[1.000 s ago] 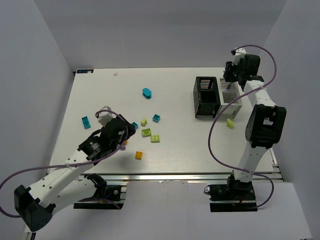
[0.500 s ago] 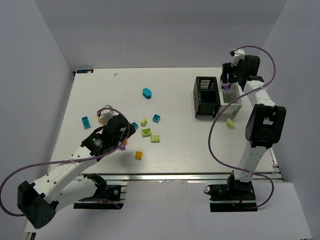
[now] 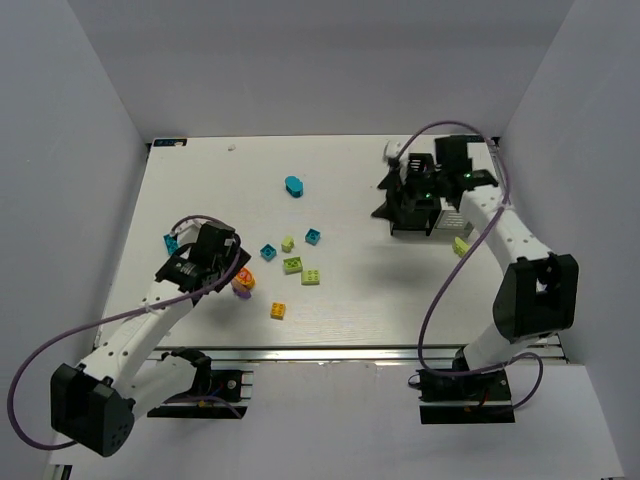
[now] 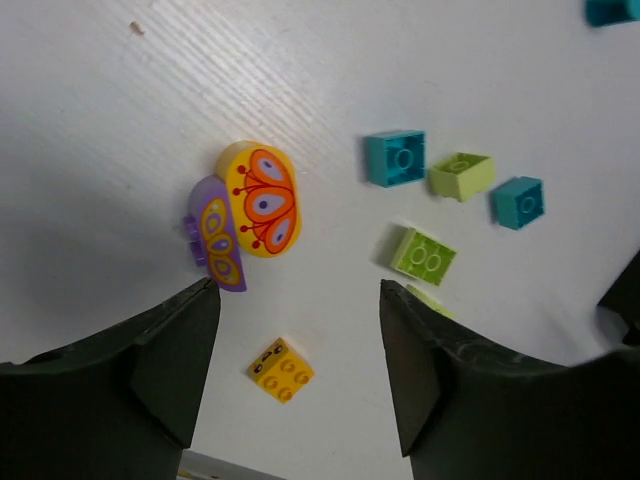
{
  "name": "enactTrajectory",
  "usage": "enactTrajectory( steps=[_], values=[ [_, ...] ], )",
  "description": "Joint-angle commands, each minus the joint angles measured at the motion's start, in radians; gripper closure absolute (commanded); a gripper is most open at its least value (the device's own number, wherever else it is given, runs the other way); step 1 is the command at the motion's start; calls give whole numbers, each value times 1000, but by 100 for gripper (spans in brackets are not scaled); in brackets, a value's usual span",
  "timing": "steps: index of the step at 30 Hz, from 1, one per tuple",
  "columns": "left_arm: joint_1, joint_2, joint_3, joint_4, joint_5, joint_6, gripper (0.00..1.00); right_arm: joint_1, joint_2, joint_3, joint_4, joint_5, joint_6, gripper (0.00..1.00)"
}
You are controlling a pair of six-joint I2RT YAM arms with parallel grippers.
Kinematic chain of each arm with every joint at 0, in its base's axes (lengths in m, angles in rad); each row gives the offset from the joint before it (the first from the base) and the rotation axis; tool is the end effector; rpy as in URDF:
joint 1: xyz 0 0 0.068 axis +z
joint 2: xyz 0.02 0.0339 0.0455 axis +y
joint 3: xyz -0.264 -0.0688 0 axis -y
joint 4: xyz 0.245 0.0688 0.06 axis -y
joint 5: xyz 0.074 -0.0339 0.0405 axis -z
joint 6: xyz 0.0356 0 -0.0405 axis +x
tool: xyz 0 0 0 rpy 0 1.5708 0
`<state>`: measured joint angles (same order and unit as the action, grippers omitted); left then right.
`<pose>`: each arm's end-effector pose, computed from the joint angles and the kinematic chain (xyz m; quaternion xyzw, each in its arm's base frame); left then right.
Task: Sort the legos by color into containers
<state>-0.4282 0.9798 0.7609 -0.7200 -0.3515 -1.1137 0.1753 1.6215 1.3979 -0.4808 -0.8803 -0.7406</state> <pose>0.1766 -0.0671 0.2514 -0.3657 0.8632 -0.0940 0.3352 0.3490 0.0897 0.3187 -0.5235 0.6574 0.2655 0.4726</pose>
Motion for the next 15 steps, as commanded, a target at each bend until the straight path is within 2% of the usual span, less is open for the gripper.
enactTrajectory(
  steps=[1,6,15],
  values=[
    [54,49,-8,-52,100,37,25,67,-87,-166,16,-29,15,11],
    [62,157,-23,-41,167,54,22,89,-101,-206,77,15,125,11],
    [63,290,25,-38,131,143,21,98,-92,-220,100,12,164,11]
  ],
)
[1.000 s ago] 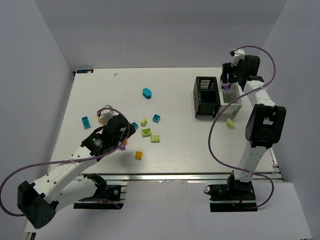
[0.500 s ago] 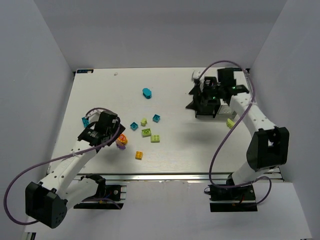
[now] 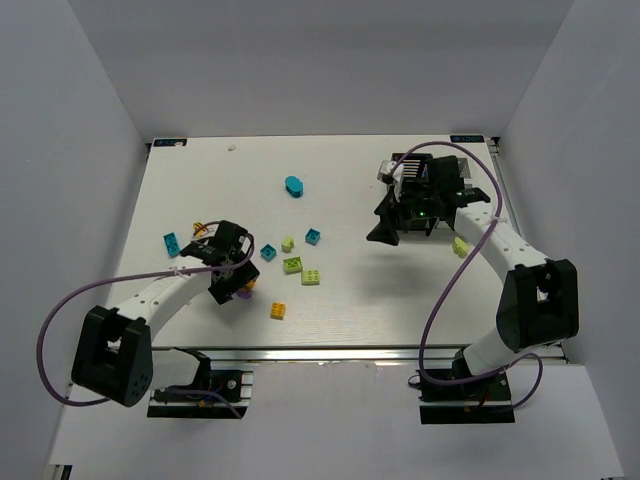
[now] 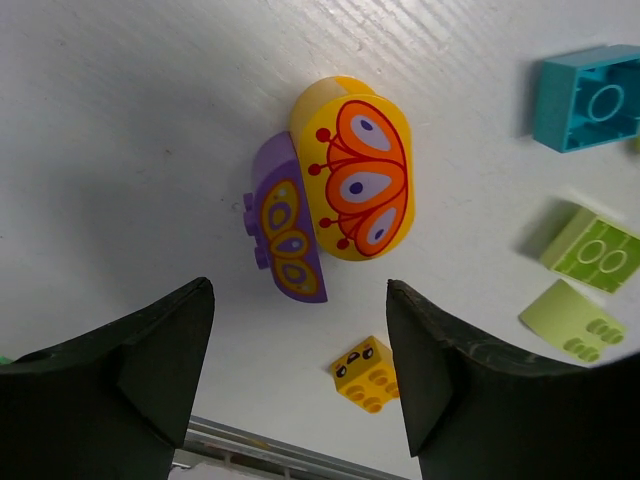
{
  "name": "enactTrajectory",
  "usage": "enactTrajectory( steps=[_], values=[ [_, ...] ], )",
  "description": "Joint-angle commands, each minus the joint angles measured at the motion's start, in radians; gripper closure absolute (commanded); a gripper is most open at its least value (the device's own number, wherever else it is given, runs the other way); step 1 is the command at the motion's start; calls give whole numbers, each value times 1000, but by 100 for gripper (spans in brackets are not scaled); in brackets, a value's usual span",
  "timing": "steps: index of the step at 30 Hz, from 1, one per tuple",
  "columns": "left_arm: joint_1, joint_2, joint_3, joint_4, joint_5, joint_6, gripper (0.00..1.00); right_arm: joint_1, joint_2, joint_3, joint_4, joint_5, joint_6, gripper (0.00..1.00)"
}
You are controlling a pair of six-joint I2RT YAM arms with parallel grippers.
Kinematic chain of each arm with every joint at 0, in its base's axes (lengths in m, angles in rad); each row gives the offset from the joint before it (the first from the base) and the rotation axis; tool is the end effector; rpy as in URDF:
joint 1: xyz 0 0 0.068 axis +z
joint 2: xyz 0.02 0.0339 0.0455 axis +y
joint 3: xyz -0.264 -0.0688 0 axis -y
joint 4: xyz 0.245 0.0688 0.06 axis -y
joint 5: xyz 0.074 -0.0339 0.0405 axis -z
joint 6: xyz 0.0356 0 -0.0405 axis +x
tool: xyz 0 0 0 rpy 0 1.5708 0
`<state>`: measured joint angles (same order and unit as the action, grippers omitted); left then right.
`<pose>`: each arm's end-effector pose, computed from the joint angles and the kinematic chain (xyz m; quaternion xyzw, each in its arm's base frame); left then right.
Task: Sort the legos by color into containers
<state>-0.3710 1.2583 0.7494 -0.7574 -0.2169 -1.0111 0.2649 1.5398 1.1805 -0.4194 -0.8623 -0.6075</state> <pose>0.2028 -0.0707 0.1940 -0.3247 0.9276 -0.0137 0.1844 0.3128 0.1129 0.2792 -0.5002 0.6916 0.3202 0.4111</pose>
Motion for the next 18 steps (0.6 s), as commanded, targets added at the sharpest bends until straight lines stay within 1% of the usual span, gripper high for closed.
enactTrajectory(
  steps=[1,5,10,14,18],
  values=[
    [6,12,34,7,-4,42,20,10,-10,-5,39,-6,34,11],
    [6,55,62,24,-9,68,18,14,-13,-27,50,-6,40,11],
    [6,82,87,21,11,94,17,17,-17,-42,47,-4,34,11],
    [6,79,91,-19,20,149,19,17,-18,-55,48,-6,34,11],
    [6,92,93,-63,45,187,24,19,-14,-58,54,-9,40,11]
  ],
)
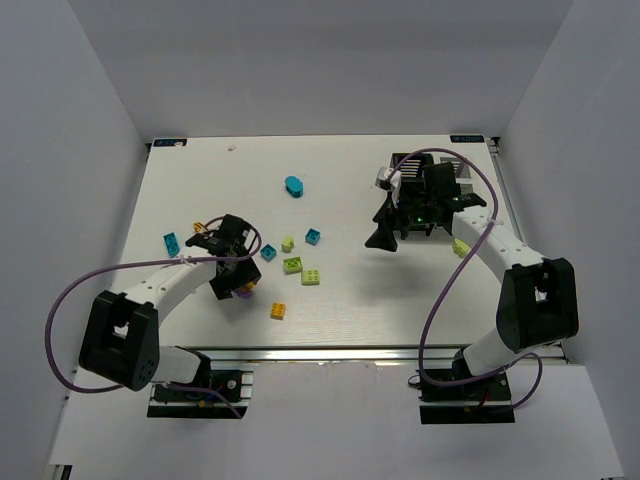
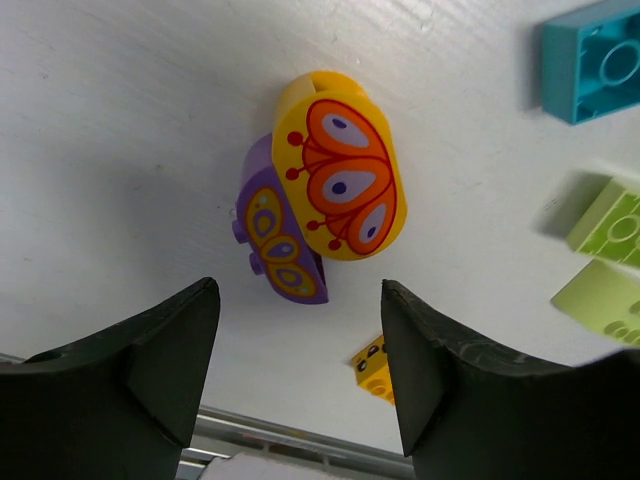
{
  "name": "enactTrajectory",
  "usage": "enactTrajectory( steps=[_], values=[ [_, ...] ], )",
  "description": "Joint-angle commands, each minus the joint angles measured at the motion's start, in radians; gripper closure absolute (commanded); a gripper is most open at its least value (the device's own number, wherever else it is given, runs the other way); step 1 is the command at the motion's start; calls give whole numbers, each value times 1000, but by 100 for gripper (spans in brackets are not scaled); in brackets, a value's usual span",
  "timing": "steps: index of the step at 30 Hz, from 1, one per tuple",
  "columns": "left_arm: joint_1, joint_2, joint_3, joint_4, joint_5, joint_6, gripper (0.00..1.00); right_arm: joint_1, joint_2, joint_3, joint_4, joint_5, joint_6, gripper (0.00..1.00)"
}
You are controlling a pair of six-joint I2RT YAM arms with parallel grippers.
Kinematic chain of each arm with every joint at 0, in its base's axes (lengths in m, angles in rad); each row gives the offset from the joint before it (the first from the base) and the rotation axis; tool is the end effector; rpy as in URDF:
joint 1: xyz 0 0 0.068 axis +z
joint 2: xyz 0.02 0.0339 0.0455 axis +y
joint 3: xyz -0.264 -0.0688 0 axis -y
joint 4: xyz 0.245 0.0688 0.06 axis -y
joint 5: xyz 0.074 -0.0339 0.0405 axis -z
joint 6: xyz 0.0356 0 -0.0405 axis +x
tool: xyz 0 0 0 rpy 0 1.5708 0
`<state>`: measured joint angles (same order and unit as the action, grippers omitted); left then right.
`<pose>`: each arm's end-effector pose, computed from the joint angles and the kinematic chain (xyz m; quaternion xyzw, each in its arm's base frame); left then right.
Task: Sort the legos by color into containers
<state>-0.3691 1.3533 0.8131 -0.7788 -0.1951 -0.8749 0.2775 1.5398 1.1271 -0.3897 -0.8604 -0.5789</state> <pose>0.2181 -0.0770 0.1912 -0.2589 0.9529 0.0057 0.1579 0.3079 0.1158 0.2642 -0.4921 0.7016 0.3311 0.3948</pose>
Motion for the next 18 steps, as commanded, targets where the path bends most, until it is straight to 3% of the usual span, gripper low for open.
enactTrajectory(
  steps=[1,4,18],
  values=[
    [4,3,29,-43,25,54,25,9,-12,-4,28,-12,11,11],
    [4,16,27,-27,36,66,32,11,-1,5,25,-15,14,11],
    [2,98,9,65,-32,93,39,12,16,31,9,-12,11,11]
  ],
)
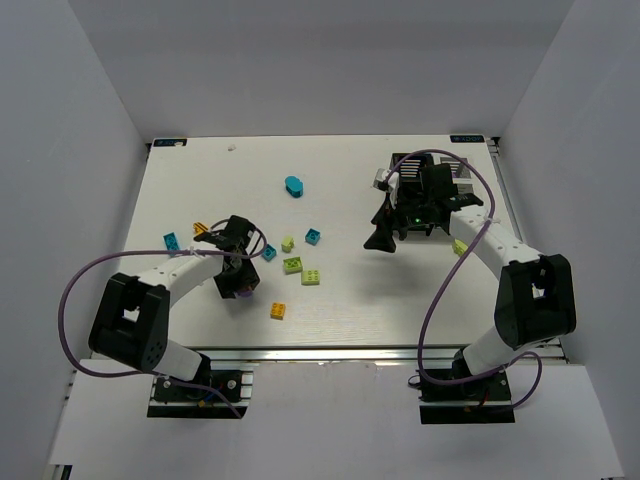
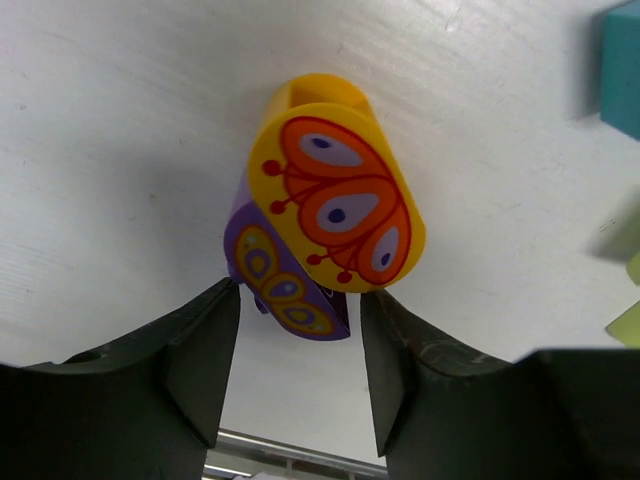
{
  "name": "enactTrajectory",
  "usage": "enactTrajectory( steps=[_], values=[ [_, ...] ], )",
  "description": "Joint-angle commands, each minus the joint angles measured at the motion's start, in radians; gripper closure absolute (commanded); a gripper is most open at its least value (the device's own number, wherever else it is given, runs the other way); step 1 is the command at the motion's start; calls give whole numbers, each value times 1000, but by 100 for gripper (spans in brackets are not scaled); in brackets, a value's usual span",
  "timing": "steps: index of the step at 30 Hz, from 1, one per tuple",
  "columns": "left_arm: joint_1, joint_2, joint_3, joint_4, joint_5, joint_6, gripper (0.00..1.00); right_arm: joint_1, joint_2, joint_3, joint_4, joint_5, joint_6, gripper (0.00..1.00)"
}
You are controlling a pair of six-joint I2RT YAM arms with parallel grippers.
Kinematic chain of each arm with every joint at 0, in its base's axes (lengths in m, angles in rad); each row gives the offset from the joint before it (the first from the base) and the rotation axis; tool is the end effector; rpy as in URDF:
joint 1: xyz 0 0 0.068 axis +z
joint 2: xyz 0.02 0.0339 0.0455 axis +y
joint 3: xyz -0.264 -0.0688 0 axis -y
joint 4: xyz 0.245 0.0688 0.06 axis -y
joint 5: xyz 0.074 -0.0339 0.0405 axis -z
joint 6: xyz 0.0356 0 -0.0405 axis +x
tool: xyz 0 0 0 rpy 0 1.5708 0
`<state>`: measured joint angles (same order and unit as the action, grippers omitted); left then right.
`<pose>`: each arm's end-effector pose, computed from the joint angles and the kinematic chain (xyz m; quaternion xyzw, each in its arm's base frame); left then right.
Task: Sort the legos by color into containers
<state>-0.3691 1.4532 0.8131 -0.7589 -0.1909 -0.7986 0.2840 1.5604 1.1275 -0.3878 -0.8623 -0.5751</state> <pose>0.2263 -0.0803 0.1701 -0.2193 0.9673 0.0321 0.1236 0.3102 0.1187 0.2581 -0.4912 0.7048 0.3365 0.3857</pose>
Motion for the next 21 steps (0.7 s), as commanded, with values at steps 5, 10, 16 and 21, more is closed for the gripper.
enactTrajectory(
  steps=[5,10,16,21],
  values=[
    [2,13,14,62,-65,24,42,4,-5,31,4,-7,4,10],
    [2,13,0,81,-78,27,46,6,0,38,3,-9,6,11],
    [2,-11,-32,113,-85,18,57,6,3,38,0,-9,6,11],
    [2,-36,-46,125,-78,16,67,12,3,41,-6,-12,4,11]
  ],
)
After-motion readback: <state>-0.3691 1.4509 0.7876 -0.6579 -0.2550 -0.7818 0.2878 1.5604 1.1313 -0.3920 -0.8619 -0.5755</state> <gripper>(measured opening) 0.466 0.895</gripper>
